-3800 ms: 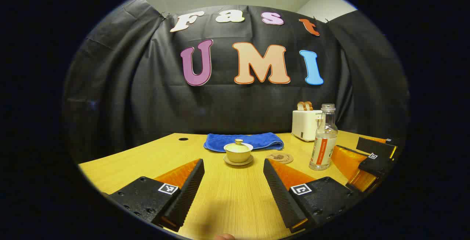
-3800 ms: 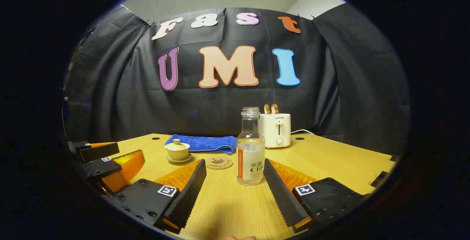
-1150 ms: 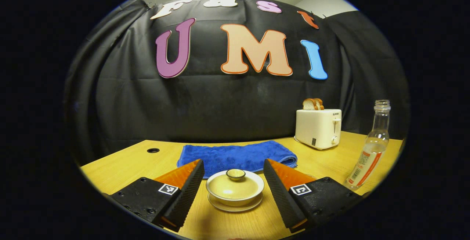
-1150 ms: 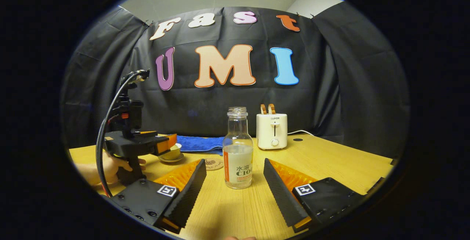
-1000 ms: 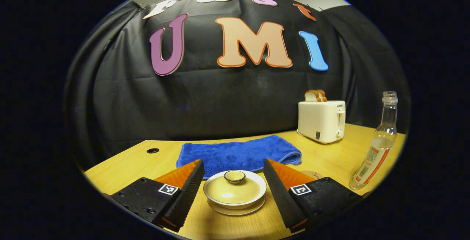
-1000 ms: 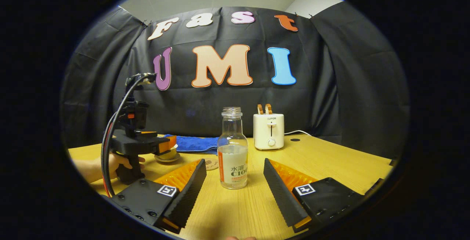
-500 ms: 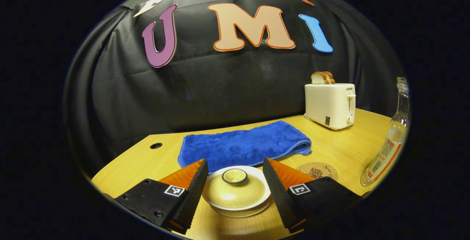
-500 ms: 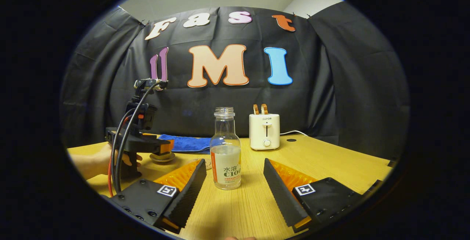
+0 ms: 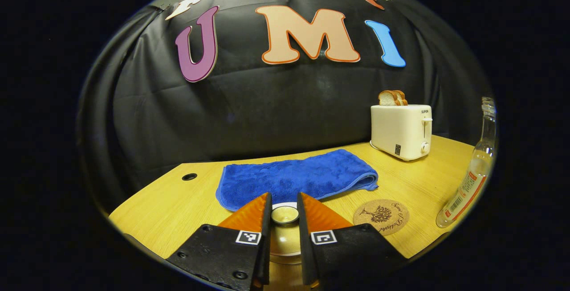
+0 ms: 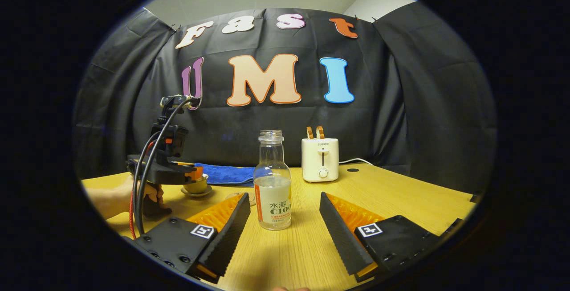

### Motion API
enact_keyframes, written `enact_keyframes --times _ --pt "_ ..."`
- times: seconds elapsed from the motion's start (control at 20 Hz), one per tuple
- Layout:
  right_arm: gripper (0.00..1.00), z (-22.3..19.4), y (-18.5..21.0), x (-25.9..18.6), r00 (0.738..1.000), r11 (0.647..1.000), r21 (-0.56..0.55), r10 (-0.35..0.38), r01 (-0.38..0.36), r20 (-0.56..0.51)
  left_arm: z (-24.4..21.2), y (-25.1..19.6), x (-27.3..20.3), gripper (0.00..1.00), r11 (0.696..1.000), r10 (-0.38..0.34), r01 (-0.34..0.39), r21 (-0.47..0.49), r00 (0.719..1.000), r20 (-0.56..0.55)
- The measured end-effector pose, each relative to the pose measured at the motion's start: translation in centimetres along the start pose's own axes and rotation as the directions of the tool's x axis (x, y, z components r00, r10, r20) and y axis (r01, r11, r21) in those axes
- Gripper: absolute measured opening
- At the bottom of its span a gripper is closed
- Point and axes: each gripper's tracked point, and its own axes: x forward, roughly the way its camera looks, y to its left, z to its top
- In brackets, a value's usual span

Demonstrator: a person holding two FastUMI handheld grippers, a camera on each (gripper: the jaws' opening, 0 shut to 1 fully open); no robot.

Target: Open the teacup lid with one hand, grasp the water bottle and pour water into the teacup with the other hand; after pouring, place the water bottle on the coaster and then close the teacup lid.

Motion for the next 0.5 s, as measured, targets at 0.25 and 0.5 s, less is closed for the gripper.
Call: enact_keyframes --times 0.25,0.5 --pt "0.99 0.0 0.0 0.0 1.000 1.000 0.000 0.000 0.000 -0.001 0.6 0.8 -0.7 0.24 0.998 0.027 -0.025 -0.051 0.999 0.046" --pt "0.99 0.0 0.0 0.0 1.000 1.000 0.000 0.000 0.000 0.000 2.5 1.3 -1.8 0.24 0.994 0.030 -0.011 -0.106 0.984 0.177"
